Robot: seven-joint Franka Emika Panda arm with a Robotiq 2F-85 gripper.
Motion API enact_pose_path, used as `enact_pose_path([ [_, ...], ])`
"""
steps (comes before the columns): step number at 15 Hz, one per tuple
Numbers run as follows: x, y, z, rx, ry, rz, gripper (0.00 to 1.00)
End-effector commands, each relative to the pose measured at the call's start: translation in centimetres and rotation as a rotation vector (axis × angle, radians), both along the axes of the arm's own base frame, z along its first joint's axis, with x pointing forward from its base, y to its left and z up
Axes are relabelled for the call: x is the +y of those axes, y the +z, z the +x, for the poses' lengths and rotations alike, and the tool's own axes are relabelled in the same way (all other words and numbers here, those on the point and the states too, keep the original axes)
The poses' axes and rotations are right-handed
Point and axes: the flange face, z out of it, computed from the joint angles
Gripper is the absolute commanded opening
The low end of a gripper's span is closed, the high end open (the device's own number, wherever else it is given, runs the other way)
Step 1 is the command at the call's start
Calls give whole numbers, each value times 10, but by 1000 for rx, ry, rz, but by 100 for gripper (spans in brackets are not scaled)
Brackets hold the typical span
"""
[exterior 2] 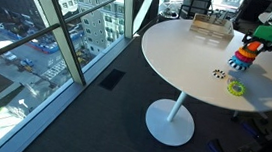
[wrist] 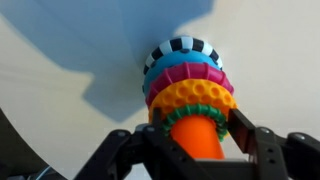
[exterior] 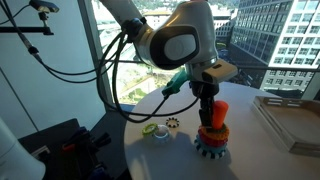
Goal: Put the green ring on the table
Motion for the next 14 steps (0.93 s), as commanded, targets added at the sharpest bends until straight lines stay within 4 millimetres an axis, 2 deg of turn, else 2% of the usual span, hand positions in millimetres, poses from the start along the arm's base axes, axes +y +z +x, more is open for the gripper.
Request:
enact_pose_path([
  [1,-2,7,2,-14,-19,-11,42],
  [8,-3,34,-8,-47,-20,-7,42],
  [14,0,72,-14,-111,-20,-11,42],
])
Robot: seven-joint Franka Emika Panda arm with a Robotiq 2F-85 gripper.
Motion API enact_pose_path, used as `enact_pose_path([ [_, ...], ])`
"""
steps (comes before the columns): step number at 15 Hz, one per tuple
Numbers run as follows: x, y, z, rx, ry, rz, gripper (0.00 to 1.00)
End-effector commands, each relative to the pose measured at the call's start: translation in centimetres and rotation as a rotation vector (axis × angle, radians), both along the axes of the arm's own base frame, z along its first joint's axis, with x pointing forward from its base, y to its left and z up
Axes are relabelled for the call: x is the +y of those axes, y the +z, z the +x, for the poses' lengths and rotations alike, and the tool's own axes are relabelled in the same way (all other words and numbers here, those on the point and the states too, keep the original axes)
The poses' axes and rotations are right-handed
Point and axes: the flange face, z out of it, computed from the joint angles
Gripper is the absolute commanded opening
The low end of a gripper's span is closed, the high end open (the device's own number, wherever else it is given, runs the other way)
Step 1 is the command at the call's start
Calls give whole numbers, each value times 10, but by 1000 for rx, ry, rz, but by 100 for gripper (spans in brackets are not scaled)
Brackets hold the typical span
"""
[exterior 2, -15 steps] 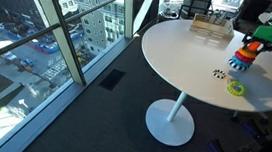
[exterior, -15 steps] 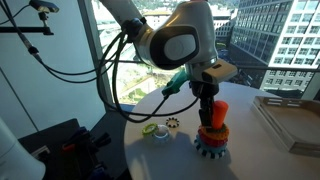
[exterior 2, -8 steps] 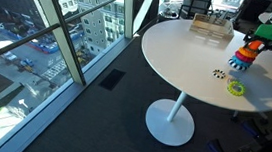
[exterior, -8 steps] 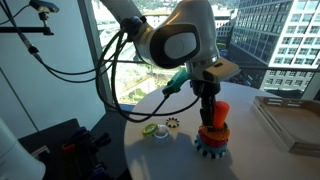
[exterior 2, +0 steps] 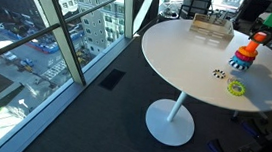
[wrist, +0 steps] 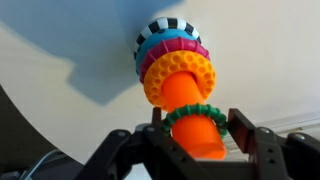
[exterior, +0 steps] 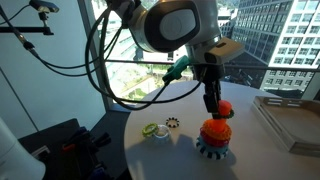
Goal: Put the green ring on the table
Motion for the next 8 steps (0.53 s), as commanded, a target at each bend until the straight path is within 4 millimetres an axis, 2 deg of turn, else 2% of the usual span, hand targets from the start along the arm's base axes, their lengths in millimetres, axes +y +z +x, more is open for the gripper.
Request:
enact_pose_path([
  [1,6,29,-10,-35,-3,-3,42],
  [5,15,57,-15,-85,13,2,42],
  [8,32,73,-17,-102,56,15,42],
])
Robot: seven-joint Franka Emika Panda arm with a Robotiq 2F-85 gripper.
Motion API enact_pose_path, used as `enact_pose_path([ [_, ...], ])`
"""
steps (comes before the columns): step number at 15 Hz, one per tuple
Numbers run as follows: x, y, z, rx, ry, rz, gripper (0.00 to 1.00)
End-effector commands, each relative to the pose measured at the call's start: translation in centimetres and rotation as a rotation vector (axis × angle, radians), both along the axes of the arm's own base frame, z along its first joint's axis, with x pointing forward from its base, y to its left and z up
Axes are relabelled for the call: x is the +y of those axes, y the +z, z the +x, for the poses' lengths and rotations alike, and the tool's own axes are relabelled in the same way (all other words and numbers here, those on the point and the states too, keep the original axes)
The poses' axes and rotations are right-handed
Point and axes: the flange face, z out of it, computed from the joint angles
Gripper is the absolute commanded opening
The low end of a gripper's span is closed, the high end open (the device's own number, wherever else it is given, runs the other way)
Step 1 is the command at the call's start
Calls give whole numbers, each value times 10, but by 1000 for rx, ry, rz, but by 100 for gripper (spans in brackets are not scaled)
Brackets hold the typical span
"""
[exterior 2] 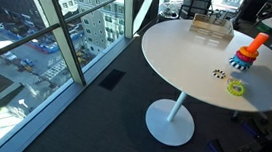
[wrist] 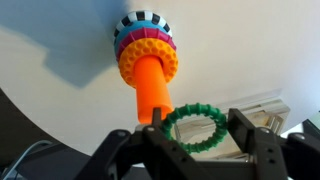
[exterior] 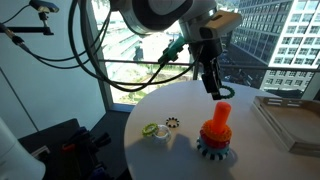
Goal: Put the green ring on the table
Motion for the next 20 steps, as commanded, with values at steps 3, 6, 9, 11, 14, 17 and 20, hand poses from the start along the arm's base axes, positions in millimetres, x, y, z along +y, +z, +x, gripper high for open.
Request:
enact_pose_path([
  [3,38,23,-10,-2,78,21,42],
  [6,59,18,-9,27,118,36,42],
  [9,74,4,-9,76,153,63,42],
  [11,81,-8,-9,113,169,75,42],
  [14,90,-27,-13,175,187,89,42],
  [17,98,-50,-21,229,194,85,42],
  [20,104,-73,-28,267,202,74,42],
])
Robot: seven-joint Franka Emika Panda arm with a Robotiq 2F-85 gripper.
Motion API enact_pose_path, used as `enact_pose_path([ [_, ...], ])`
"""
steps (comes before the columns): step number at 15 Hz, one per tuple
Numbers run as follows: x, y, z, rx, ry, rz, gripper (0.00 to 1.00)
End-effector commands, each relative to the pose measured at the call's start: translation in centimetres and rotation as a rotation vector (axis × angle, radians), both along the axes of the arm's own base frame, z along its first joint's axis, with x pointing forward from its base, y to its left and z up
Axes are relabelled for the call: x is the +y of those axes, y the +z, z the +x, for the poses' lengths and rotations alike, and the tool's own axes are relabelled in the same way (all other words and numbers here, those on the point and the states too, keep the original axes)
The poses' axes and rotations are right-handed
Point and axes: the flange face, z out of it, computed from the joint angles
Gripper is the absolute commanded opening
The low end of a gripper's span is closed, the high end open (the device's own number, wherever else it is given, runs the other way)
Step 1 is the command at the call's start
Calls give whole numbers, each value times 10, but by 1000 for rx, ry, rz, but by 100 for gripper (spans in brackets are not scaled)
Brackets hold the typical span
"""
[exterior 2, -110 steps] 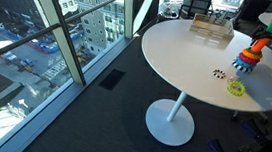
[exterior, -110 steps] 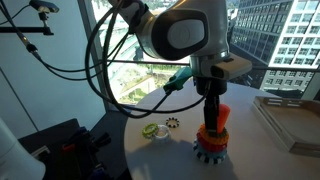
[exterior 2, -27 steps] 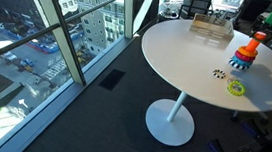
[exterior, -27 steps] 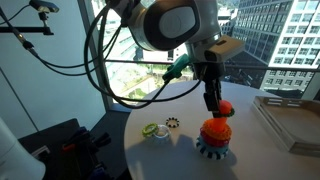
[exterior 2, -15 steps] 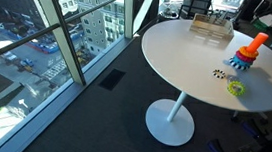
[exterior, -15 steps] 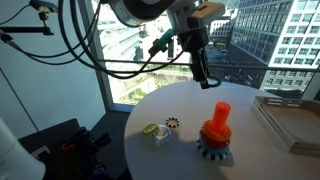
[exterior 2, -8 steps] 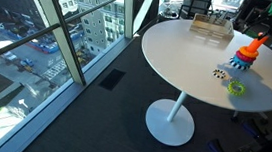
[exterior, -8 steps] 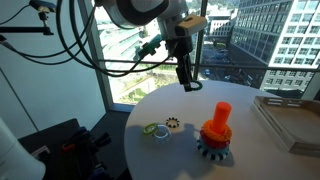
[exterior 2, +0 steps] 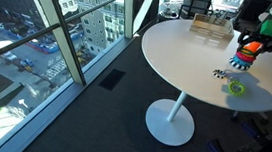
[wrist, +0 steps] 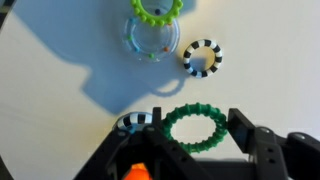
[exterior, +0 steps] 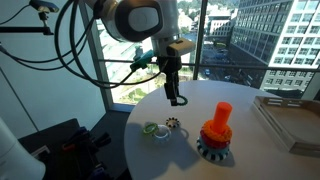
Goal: Put the green ring on the table
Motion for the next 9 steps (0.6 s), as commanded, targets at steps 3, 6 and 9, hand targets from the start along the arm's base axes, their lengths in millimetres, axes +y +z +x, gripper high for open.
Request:
enact_pose_path([
  [3,13,-36,-12,59,41,-46,42],
  [6,24,-55,-16,77,65,-74,42],
  [9,31,-71,-16,104,75,-91,42],
])
